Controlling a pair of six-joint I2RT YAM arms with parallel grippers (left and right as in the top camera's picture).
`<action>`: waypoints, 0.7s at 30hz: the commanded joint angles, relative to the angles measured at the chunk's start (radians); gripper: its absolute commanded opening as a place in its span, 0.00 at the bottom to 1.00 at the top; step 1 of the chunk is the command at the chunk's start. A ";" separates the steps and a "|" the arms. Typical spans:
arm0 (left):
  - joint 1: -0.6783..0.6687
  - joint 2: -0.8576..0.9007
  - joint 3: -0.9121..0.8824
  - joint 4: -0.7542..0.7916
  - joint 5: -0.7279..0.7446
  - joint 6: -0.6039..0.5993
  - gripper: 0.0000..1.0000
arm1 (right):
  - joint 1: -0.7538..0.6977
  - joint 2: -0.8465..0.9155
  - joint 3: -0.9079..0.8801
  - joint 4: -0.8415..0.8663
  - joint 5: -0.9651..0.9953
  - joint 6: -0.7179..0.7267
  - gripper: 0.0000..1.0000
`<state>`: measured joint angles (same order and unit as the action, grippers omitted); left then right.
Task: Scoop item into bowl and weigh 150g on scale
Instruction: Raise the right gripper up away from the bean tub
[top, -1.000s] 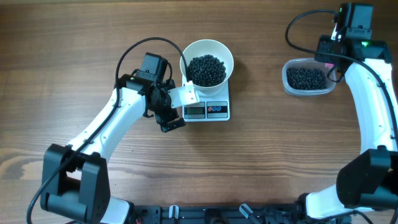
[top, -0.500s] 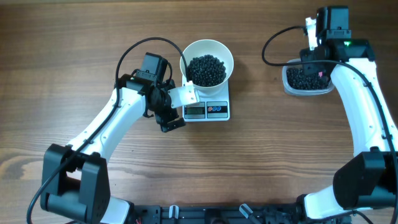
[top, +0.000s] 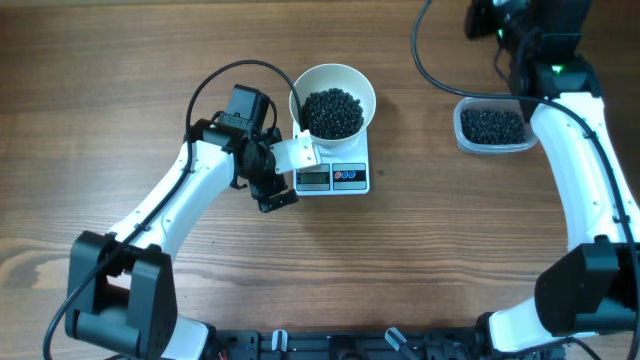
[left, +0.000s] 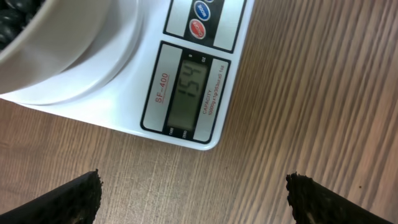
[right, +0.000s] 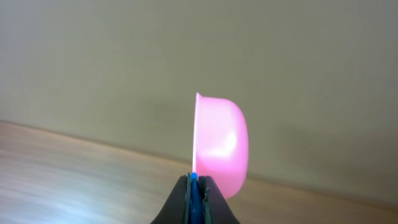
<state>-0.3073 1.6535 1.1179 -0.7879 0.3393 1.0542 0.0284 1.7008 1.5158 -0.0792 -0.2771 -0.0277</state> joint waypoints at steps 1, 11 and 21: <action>0.002 0.012 -0.005 -0.001 0.019 0.016 1.00 | 0.073 0.079 0.007 0.042 -0.159 0.106 0.04; 0.002 0.012 -0.005 -0.001 0.019 0.016 1.00 | 0.264 0.267 0.007 0.016 -0.158 0.101 0.04; 0.002 0.012 -0.005 -0.001 0.019 0.016 1.00 | 0.301 0.287 0.007 -0.190 -0.140 0.027 0.04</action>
<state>-0.3073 1.6535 1.1179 -0.7876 0.3397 1.0542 0.3195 1.9766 1.5276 -0.1993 -0.4202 0.0280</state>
